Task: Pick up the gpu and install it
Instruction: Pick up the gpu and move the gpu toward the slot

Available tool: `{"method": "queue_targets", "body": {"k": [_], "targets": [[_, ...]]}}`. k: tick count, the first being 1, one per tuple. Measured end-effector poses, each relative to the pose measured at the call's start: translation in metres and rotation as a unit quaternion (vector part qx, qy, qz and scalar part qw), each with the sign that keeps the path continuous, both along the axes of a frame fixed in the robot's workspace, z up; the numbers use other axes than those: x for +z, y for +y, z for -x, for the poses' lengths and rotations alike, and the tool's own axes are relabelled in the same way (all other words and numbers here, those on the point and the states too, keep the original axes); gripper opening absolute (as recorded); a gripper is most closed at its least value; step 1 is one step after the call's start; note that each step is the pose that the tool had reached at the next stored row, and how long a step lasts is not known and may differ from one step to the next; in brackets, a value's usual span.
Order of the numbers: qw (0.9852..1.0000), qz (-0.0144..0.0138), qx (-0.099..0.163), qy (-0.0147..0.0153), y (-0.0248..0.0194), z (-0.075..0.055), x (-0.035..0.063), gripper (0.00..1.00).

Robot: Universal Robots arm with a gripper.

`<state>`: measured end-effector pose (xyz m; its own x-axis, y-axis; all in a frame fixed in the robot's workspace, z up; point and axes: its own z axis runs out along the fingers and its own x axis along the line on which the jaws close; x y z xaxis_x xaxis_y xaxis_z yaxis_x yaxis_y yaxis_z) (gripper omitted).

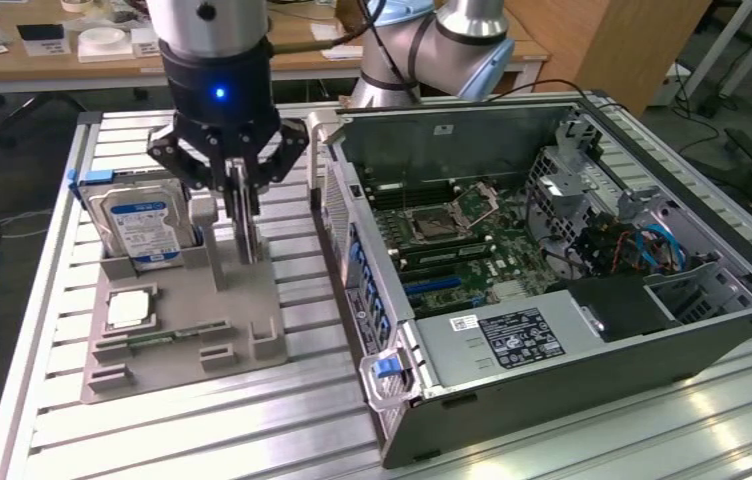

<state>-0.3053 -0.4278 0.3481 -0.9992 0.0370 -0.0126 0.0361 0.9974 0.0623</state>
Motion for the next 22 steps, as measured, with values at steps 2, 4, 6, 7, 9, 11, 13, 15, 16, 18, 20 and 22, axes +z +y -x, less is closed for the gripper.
{"method": "queue_targets", "body": {"k": [2,4,6,7,9,11,13,15,16,18,20,22], "targets": [[1.0,-0.0003,0.0,0.0,0.0,0.0,0.0089,0.28],[1.0,-0.0004,0.0,0.0,0.0,0.0,0.0182,0.28],[1.0,-0.0006,0.0,0.0,0.0,0.0,0.0271,0.28],[1.0,-0.0007,0.0,0.0,0.0,0.0,0.0316,0.28],[1.0,-0.0008,0.0,0.0,0.0,0.0,0.0405,0.28],[1.0,-0.0009,0.0,0.0,0.0,0.0,0.0498,0.28],[1.0,-0.001,0.0,0.0,0.0,0.0,0.0585,0.28],[1.0,-0.001,0.0,0.0,0.0,0.0,0.0671,0.28],[1.0,-0.001,0.0,0.0,0.0,0.0,0.0716,0.28],[1.0,-0.0011,0.0,0.0,0.0,0.0,0.0801,0.28],[1.0,-0.001,0.0,0.0001,0.0,0.0,0.0889,0.28],[1.0,-0.0011,0.0,0.0,0.0,0.0,0.0978,0.28]]}}
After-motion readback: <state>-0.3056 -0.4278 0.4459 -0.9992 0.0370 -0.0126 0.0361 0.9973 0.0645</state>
